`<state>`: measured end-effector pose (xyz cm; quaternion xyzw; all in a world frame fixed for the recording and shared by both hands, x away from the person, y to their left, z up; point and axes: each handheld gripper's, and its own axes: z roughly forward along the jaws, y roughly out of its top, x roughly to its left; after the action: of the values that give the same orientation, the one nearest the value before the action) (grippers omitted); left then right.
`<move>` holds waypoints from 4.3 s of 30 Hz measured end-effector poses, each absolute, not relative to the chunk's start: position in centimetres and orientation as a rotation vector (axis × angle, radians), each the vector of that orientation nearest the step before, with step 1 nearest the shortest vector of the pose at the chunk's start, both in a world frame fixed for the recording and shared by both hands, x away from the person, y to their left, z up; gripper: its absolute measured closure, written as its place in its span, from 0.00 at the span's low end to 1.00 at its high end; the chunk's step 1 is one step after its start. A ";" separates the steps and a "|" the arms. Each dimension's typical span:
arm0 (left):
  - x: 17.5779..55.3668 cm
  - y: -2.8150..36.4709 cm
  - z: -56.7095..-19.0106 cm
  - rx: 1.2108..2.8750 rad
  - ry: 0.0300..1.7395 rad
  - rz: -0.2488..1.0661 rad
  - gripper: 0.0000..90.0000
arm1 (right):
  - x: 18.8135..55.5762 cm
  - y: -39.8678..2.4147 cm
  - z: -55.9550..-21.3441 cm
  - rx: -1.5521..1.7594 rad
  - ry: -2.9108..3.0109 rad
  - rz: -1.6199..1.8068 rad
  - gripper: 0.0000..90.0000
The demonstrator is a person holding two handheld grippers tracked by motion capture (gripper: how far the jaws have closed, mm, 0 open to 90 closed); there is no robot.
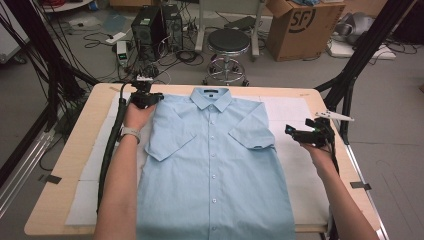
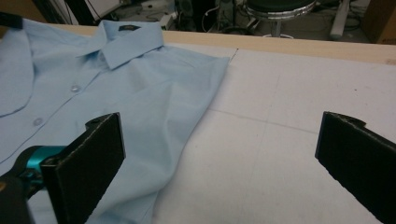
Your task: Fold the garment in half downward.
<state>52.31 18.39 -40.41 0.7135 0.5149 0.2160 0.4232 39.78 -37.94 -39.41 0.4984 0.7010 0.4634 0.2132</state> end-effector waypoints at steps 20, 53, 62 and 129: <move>52.3 18.1 -40.3 1.787 1.270 0.545 0.98 | 51.8 -35.8 -39.4 1.505 2.040 1.157 0.00; 52.3 17.7 -40.4 1.800 1.267 0.534 0.98 | 55.8 -31.8 -44.6 1.640 2.112 1.164 0.87; 52.1 17.9 -39.4 1.787 1.285 0.558 0.98 | 55.3 -31.9 -42.6 1.575 2.095 1.202 0.99; 48.6 15.2 -24.9 1.624 1.034 0.705 0.99 | 50.1 -31.3 -23.9 1.154 1.913 1.393 0.99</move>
<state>48.61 15.24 -24.87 0.6772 0.4310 0.2939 0.5189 50.13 -31.26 -23.94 0.4242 0.7032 0.5121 0.2516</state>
